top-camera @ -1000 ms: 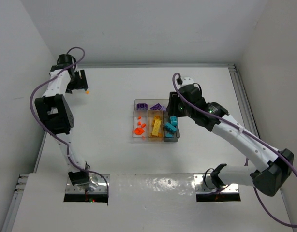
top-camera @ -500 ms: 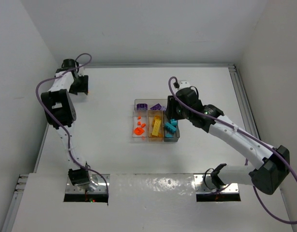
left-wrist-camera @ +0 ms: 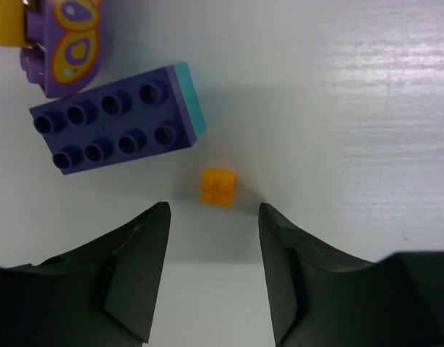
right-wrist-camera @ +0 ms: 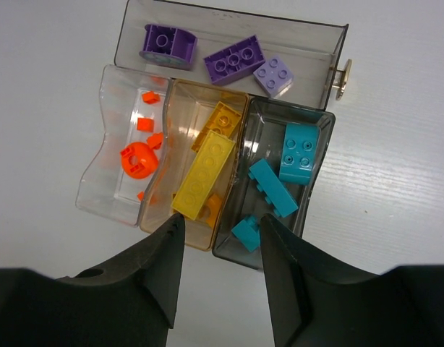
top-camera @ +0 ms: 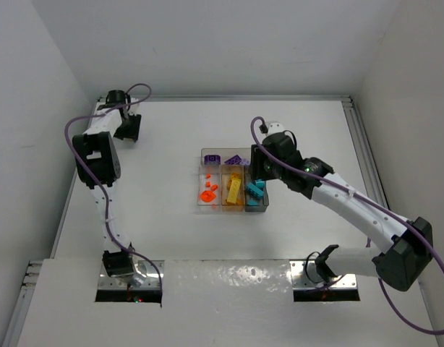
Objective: Sort the legos into containers by color
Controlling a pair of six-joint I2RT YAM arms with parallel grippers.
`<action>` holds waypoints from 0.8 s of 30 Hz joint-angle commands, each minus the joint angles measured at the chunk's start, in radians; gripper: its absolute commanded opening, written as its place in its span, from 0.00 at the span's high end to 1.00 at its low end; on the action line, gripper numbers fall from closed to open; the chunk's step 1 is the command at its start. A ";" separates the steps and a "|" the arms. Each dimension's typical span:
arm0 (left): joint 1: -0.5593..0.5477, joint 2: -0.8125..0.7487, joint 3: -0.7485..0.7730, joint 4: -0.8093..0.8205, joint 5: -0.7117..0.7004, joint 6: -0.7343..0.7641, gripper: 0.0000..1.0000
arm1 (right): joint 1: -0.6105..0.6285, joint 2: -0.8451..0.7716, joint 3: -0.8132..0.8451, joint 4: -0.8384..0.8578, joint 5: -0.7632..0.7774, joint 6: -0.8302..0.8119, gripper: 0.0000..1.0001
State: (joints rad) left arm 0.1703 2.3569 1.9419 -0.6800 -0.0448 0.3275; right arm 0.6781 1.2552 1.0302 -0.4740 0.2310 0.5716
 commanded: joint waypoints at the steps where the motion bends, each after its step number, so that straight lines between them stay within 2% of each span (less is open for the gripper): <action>1: 0.009 0.048 0.022 0.039 -0.038 -0.002 0.51 | 0.005 0.000 0.053 0.011 0.021 -0.019 0.55; 6: 0.009 0.059 0.026 0.068 -0.029 -0.010 0.63 | 0.005 -0.007 0.062 -0.005 0.042 -0.029 0.55; 12: 0.009 0.056 0.034 0.063 -0.012 -0.019 0.84 | 0.005 -0.007 0.068 -0.009 0.051 -0.035 0.55; 14: 0.009 0.047 0.034 0.059 -0.010 -0.024 1.00 | 0.005 -0.007 0.070 -0.009 0.053 -0.035 0.55; 17: 0.008 0.021 0.042 0.004 0.025 -0.027 1.00 | 0.005 -0.008 0.073 -0.014 0.056 -0.038 0.55; 20: -0.035 -0.082 0.022 -0.084 0.080 -0.010 1.00 | 0.005 -0.008 0.076 -0.021 0.062 -0.044 0.55; 23: -0.144 -0.287 -0.084 -0.116 0.253 0.033 1.00 | 0.005 -0.019 0.073 -0.025 0.074 -0.045 0.55; 24: -0.226 -0.392 -0.148 -0.115 0.276 0.054 1.00 | 0.005 -0.026 0.068 -0.025 0.082 -0.042 0.55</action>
State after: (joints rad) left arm 0.1104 2.2345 1.8473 -0.7448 0.0620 0.3275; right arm 0.6781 1.2556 1.0611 -0.5041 0.2813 0.5411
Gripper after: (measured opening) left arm 0.150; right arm 0.457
